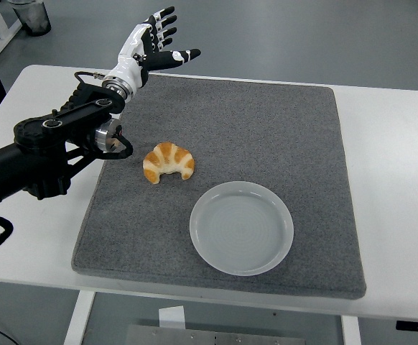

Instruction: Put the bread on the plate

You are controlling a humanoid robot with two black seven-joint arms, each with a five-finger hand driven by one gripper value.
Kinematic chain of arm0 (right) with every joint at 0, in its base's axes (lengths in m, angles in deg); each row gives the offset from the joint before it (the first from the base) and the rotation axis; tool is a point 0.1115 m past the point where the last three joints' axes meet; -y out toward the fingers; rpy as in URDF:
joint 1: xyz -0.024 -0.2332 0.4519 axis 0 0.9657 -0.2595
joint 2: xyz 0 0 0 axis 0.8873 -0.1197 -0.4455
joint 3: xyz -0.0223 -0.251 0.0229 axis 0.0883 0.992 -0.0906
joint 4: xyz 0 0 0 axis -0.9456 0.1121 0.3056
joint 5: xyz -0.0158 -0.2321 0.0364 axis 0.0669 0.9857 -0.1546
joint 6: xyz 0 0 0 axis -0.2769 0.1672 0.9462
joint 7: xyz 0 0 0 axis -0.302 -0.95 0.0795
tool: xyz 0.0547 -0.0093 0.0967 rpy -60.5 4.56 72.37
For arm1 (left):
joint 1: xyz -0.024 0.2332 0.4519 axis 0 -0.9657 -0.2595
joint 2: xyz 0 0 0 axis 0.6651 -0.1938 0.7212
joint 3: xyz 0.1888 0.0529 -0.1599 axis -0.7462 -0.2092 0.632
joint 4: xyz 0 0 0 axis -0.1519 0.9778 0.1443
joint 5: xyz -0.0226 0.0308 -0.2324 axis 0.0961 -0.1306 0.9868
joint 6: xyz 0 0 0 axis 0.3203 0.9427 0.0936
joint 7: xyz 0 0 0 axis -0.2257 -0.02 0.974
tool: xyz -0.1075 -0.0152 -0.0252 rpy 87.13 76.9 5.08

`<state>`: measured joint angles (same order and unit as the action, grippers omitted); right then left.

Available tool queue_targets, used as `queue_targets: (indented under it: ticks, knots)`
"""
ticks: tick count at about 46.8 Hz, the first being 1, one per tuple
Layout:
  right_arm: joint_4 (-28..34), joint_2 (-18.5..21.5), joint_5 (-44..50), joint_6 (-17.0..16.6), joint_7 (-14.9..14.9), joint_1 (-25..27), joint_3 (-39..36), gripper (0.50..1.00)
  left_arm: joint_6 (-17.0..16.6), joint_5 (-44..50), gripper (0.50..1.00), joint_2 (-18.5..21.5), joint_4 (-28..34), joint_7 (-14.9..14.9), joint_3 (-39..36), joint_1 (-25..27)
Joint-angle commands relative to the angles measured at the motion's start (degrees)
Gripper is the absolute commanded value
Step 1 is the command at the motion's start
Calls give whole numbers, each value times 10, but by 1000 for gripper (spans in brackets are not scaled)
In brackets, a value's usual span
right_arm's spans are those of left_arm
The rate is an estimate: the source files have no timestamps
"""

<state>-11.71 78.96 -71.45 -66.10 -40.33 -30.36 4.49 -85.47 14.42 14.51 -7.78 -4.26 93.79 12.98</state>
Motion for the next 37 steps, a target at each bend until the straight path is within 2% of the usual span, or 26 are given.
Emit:
queue_targets:
  ticks: [1,4,8,10,17,29,37]
  knots:
    - [0,0,0,0,0,0,0,952,1,-16,996,15,4,0,-59,26]
    - [0,0,0,0,0,-1,0,952,10,-22,994,33,5,0,-92,41]
    - [0,0,0,0,0,0,0,952,44,-35,994,54,12,-2,-134,58]
    - [0,0,0,0,0,0,0,952,51,-51,994,66,24,-2,-163,67]
    - [0,0,0,0,0,0,0,954,52,-125,992,102,68,-2,-258,111]
    - [0,0,0,0,0,0,0,952,59,-236,992,142,118,-1,-357,153]
    - [0,0,0,0,0,0,0,952,59,-268,992,170,159,-1,-405,190]
